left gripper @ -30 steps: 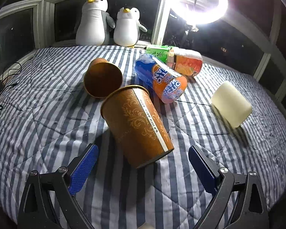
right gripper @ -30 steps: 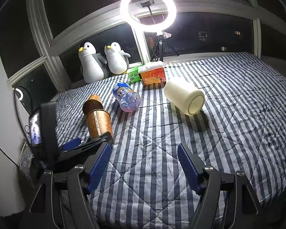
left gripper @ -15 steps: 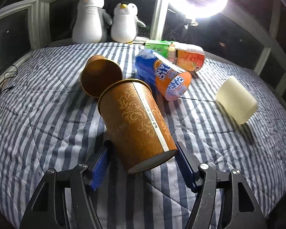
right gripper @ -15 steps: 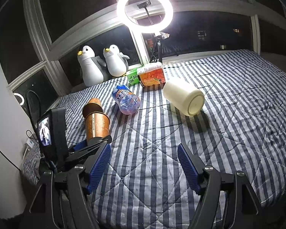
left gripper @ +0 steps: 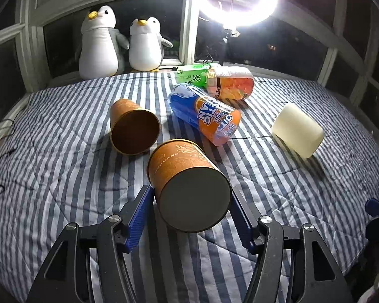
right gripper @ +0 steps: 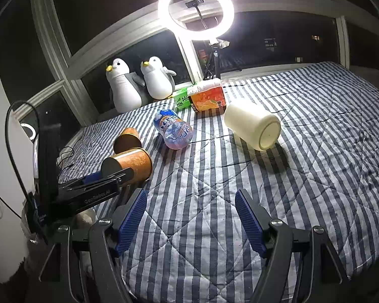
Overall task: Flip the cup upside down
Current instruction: 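Rotate the cup with the left gripper and lower it bottom-up onto the bed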
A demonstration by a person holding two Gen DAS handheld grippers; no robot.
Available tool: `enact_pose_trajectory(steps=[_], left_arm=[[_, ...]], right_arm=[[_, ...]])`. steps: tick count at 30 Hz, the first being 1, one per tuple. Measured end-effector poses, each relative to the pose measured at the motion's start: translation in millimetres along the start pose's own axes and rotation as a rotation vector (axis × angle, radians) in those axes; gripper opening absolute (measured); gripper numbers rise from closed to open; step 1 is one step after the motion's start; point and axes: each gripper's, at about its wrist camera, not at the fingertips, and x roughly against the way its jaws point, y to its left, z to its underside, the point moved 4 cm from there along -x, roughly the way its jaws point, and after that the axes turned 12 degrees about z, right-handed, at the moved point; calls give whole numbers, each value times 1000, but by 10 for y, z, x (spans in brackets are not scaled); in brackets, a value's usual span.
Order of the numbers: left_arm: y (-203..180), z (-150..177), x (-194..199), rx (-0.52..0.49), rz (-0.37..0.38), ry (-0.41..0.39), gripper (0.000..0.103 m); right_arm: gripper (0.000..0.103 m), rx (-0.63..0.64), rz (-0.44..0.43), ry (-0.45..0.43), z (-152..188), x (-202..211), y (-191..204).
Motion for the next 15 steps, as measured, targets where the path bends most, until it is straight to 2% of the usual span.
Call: enact_pose_trajectory(steps=[11,15], left_arm=[[42,-220,80,15,24,-43,62],[80,-255,36,21,26,-35,62]], right_arm=[[69,-3,10,3,-11,-35,-27],[69,-2,8,4,-21,-63,-20]])
